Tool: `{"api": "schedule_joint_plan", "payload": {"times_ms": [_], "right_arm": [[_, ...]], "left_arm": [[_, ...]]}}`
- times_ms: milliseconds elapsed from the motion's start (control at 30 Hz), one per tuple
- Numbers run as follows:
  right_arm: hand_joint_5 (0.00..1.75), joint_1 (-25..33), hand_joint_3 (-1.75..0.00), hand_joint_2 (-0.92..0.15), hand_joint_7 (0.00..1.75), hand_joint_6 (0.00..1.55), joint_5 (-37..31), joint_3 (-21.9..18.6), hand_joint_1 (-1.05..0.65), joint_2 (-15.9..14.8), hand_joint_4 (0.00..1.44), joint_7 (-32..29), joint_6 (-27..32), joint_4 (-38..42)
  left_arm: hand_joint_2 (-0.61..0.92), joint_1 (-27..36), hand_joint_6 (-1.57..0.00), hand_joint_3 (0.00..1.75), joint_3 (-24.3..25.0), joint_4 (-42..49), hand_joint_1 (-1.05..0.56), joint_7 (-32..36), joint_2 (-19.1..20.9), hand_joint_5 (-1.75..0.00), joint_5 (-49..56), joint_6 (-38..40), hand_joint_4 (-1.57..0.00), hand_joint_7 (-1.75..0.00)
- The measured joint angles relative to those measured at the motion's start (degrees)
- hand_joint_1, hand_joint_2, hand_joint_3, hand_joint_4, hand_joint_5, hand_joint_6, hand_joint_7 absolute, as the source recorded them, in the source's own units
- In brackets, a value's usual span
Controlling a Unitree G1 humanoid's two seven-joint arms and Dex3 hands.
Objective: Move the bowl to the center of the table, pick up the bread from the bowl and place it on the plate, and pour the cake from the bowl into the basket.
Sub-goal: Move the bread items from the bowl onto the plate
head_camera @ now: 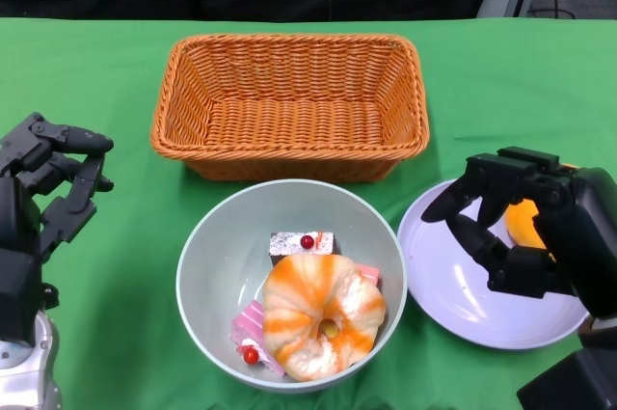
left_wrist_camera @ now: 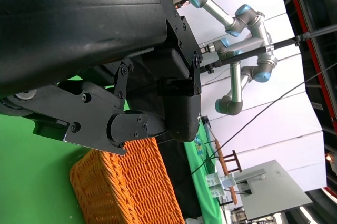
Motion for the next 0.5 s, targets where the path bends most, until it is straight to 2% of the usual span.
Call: {"api": "schedule_joint_plan", "payload": {"times_ms": [67,167,233,333,500], "right_arm": [[1.17,0.24,-0.31,-0.71,0.64,0.88,-0.03,0.18,-0.17,-0.13,0.77,0.91,0.00,0.00],[1.02,0.58,-0.12,-0.79,0.45,0.85,-0.09,1.03,-0.24,-0.79,0.73,3.18,0.09,-0.08],[0.80,0.60,-0.03,-0.83,0.24,0.86,-0.20,1.76,-0.31,-1.40,0.74,4.66,0.09,-0.41],[0.64,0.63,-0.01,-0.85,0.11,0.86,-0.35,2.14,-0.36,-1.89,0.72,6.57,0.42,-1.42],[0.47,0.70,0.00,-0.85,0.03,0.83,-0.48,3.96,-0.41,-1.94,0.72,9.44,1.92,-3.88]], "left_arm": [[0.88,0.00,-0.80,0.40,-0.05,-0.10,-0.18,0.00,0.00,-1.47,0.01,0.00,-0.77,-1.13],[0.88,0.00,-0.80,0.40,-0.20,-0.15,-0.18,0.00,0.00,-1.47,0.00,0.00,-0.77,-1.13],[0.87,0.00,-0.80,0.42,-0.33,-0.22,-0.16,-0.01,0.00,-1.47,-0.02,0.00,-0.77,-1.13],[0.85,0.00,-0.80,0.46,-0.43,-0.22,-0.15,-0.02,-0.01,-1.47,-0.05,0.00,-0.76,-1.13],[0.83,0.00,-0.79,0.48,-0.47,-0.22,-0.17,-0.04,-0.04,-1.47,-0.24,-0.01,-0.76,-1.13]]}}
